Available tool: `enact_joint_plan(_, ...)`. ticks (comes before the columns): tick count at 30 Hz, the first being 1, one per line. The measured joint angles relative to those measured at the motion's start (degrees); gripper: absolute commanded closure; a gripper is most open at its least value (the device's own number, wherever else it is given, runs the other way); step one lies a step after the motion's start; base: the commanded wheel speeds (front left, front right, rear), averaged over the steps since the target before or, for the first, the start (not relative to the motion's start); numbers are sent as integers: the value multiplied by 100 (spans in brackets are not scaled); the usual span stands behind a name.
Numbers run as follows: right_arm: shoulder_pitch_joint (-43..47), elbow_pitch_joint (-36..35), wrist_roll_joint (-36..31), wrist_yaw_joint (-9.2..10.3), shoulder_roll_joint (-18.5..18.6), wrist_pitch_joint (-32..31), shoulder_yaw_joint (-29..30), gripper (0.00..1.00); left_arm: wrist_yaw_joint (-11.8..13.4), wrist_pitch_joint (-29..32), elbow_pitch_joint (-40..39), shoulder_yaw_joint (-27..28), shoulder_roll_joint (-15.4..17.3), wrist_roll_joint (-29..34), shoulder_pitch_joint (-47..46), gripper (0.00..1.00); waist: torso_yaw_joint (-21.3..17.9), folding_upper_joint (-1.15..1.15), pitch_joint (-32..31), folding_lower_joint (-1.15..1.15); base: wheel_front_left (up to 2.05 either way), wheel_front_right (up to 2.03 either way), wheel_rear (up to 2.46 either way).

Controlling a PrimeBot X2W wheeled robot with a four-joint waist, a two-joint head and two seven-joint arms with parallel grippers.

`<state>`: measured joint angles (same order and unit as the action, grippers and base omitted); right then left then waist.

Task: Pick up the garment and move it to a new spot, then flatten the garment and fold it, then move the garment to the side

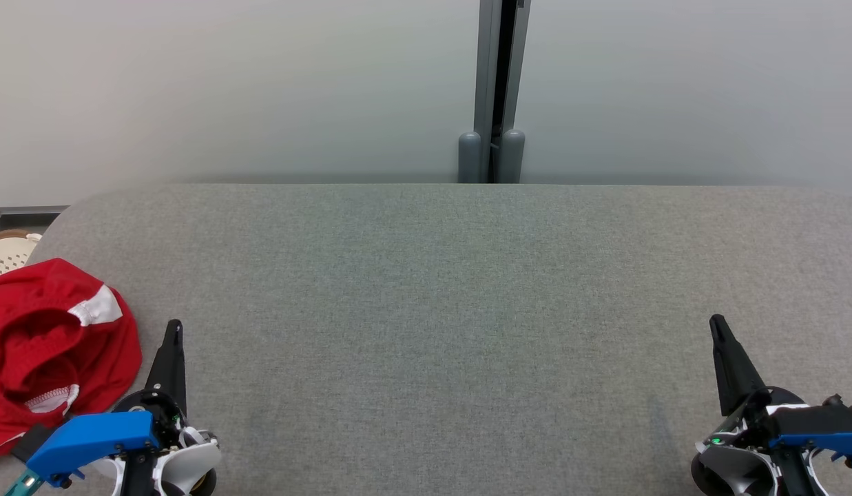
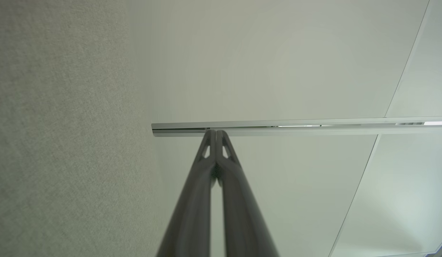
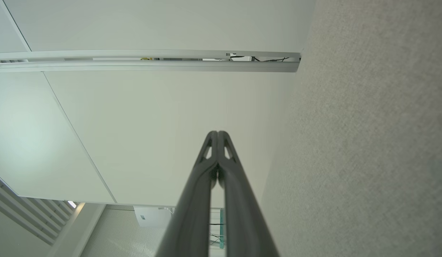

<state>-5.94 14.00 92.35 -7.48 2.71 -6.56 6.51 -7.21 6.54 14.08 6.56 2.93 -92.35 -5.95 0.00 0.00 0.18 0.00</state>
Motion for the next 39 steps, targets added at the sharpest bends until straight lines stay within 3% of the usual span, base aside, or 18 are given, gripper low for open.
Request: enact_joint_plan(39,0,0,0,0,0,0,0,100,0,0,0,0,0,0,0,100,0,0,0,0,0,0,0)
